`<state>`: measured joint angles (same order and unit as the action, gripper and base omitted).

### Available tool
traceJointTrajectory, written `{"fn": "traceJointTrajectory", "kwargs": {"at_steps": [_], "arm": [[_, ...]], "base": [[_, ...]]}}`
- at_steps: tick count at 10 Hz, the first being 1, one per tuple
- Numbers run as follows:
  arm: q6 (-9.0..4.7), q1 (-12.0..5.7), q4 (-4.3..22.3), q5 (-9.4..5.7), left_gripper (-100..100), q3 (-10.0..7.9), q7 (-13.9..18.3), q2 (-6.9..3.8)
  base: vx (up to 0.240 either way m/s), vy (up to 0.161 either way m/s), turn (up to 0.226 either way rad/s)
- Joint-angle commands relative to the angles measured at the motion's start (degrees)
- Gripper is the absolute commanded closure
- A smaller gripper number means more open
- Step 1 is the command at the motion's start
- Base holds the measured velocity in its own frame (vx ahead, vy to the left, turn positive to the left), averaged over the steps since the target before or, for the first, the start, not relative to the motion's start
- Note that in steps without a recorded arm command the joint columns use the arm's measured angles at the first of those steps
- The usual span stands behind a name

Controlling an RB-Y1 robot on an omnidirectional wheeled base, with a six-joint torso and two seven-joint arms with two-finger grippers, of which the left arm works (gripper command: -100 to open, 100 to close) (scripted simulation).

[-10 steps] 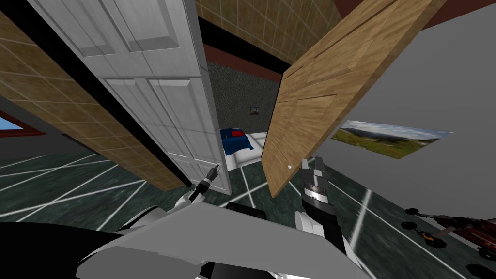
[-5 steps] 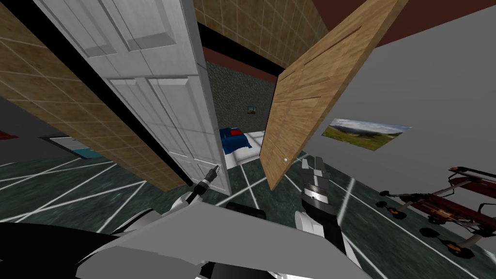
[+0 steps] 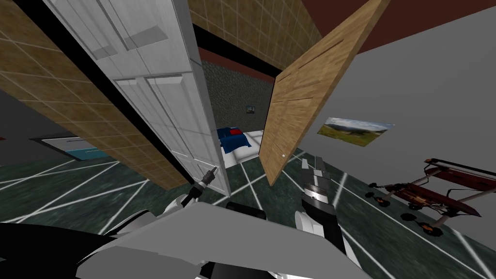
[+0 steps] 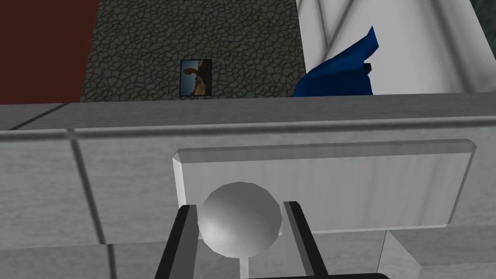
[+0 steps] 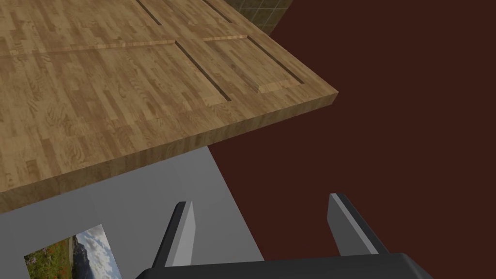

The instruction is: Pull the door open

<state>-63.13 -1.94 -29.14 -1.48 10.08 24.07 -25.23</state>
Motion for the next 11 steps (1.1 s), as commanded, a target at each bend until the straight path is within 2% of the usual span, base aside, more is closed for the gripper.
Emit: {"fn": "traceJointTrajectory", "kwargs": {"at_steps": [1,2,3,4,6,7,8,9,10,11], "arm": [[-1.60,0.67,0.38,0.41,100,0.79,0.86,-0.50],[-1.99,0.86,0.41,0.51,100,0.99,1.11,-0.73],[-1.16,0.87,-0.01,0.42,100,0.80,0.96,-0.74],[-3.02,1.73,0.77,0.59,100,1.30,1.43,-1.31],[-3.54,1.96,0.91,0.62,100,1.43,1.55,-1.48],[-5.32,2.71,1.37,0.74,100,1.86,1.99,-2.08],[-5.96,2.98,1.54,0.78,100,2.02,2.14,-2.29],[-7.22,3.52,1.86,0.86,100,2.32,2.45,-2.71],[-7.22,3.52,1.86,0.86,100,2.32,2.45,-2.71],[-8.96,4.26,2.32,0.98,100,2.75,2.88,-3.29]], "base": [[-0.152,0.059,-0.055],[-0.115,0.037,-0.012],[-0.052,0.014,0.008],[-0.144,0.076,-0.161],[-0.123,0.077,-0.104],[-0.137,0.064,-0.151],[-0.161,0.098,-0.156],[-0.182,0.097,-0.182],[-0.142,0.064,-0.057],[-0.162,0.061,-0.141]]}}
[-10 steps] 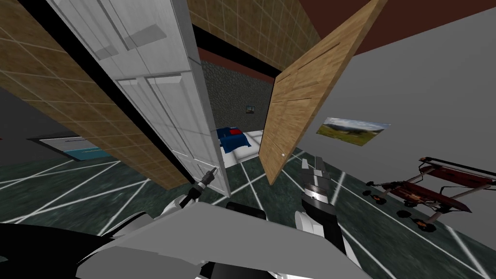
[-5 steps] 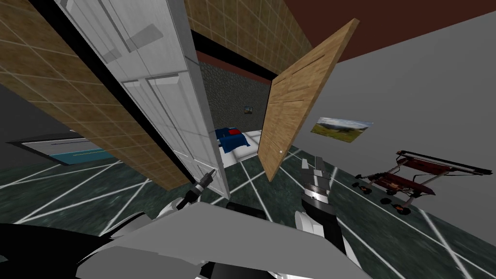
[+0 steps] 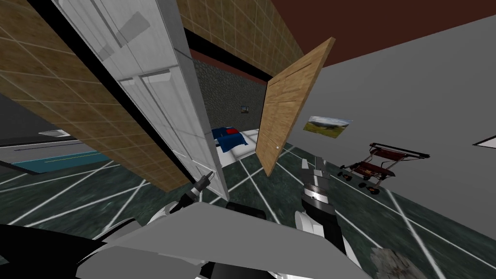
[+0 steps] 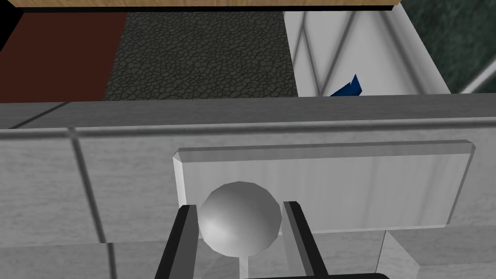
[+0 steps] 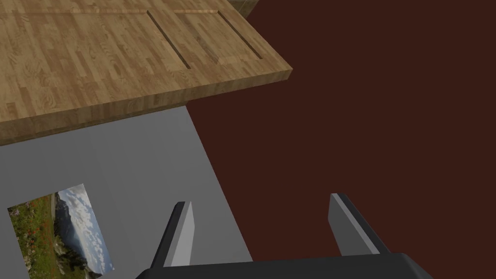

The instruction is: Pull the door open

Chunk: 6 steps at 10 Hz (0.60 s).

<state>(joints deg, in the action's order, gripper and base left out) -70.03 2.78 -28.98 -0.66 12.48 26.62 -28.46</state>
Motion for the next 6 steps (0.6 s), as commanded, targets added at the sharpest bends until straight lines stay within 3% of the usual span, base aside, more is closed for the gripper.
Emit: {"fn": "traceJointTrajectory", "kwargs": {"at_steps": [1,3,4,5,6], "arm": [[-2.06,-0.46,2.16,0.16,100,0.35,0.33,-0.06],[-3.70,0.23,2.59,0.26,100,0.74,0.73,-0.61],[-3.18,-0.37,3.31,0.26,100,0.65,0.64,-0.38],[-3.37,-0.70,2.28,1.77,100,2.22,1.00,-0.34],[-3.37,-0.70,2.28,1.77,100,2.22,1.00,-0.34]], "base": [[-0.148,0.059,-0.082],[-0.107,0.059,-0.066],[-0.063,0.039,-0.027],[-0.154,0.035,0.198],[-0.182,0.039,0.082]]}}
